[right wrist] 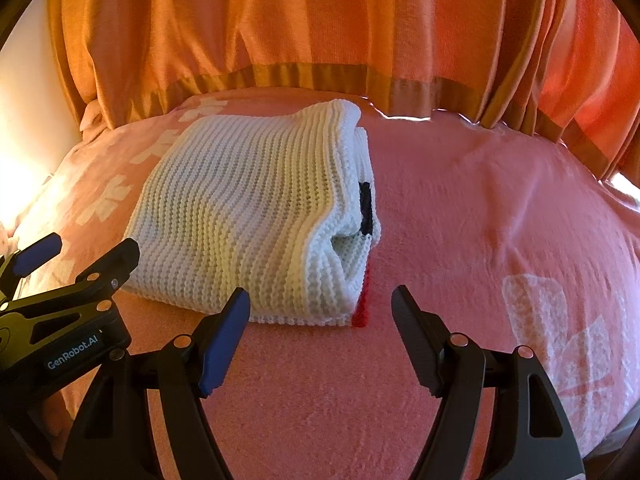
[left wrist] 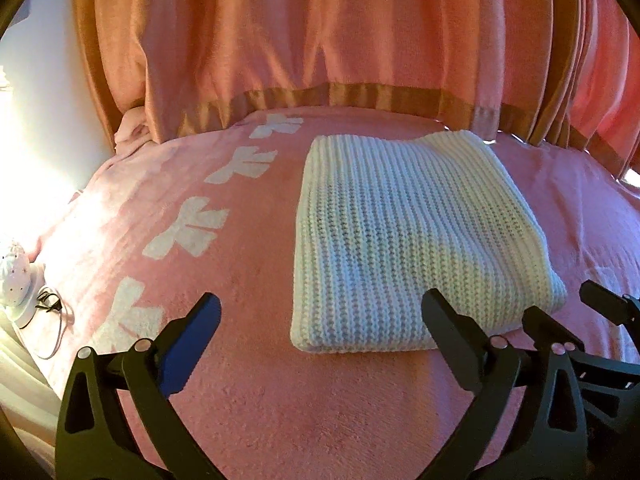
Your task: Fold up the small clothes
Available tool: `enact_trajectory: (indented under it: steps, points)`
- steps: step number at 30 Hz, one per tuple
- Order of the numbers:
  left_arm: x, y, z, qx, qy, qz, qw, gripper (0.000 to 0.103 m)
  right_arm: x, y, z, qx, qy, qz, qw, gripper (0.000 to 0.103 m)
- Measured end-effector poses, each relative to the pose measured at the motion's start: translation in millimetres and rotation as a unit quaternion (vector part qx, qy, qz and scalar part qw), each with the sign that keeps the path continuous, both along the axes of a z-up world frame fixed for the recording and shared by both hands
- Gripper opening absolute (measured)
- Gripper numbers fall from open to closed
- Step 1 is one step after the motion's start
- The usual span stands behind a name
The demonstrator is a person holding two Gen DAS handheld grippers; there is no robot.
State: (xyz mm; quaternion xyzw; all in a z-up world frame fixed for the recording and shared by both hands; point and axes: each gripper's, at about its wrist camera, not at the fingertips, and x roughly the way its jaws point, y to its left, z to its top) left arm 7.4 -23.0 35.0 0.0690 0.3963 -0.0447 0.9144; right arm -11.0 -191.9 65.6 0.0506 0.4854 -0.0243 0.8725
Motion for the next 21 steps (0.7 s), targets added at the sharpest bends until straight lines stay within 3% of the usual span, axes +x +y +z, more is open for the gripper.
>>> enact_trajectory:
  steps: [21]
  points:
    - [2.1,-2.5,-6.3,-0.011,0.017,0.001,0.9998,0.092,-1.5,1.7,-4.0,-0.004,0.009,-0.023,1.000,0.071]
